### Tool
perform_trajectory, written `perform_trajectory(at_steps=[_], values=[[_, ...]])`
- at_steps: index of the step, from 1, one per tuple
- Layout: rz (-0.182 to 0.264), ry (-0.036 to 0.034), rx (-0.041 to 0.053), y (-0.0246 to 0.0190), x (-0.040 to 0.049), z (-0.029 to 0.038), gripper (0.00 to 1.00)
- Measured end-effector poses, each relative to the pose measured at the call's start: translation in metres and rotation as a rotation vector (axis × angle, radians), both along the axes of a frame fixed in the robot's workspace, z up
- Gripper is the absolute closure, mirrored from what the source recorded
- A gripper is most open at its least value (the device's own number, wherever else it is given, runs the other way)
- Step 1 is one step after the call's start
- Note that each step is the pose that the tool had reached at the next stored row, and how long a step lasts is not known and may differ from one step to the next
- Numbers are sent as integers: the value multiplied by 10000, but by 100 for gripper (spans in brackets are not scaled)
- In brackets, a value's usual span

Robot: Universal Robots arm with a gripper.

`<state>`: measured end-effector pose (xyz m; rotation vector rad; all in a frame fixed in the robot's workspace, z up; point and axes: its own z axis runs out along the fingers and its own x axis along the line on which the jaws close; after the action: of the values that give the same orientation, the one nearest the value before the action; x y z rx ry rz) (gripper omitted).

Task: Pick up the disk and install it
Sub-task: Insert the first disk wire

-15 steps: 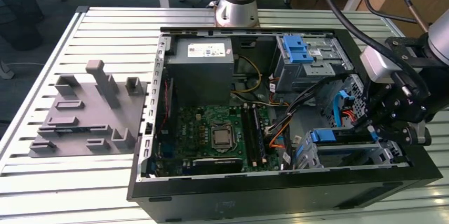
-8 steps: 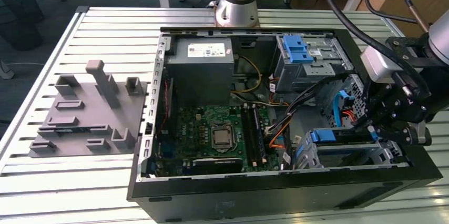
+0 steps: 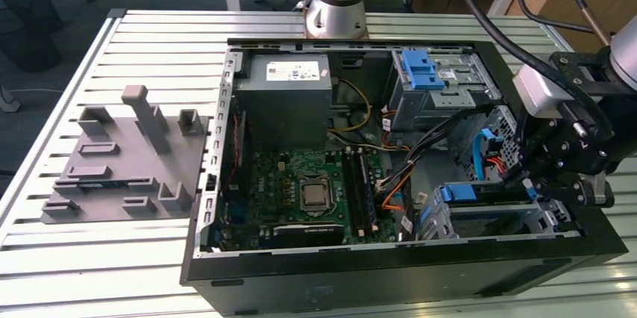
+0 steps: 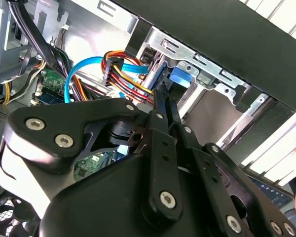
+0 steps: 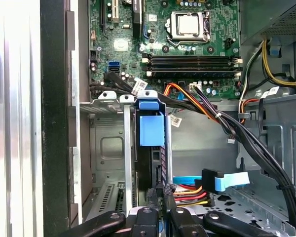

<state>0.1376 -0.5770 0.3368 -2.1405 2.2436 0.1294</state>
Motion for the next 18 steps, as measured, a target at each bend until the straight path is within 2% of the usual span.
perform_trajectory(at_steps=[18], values=[[0,26,8,-1,10,-29,84]])
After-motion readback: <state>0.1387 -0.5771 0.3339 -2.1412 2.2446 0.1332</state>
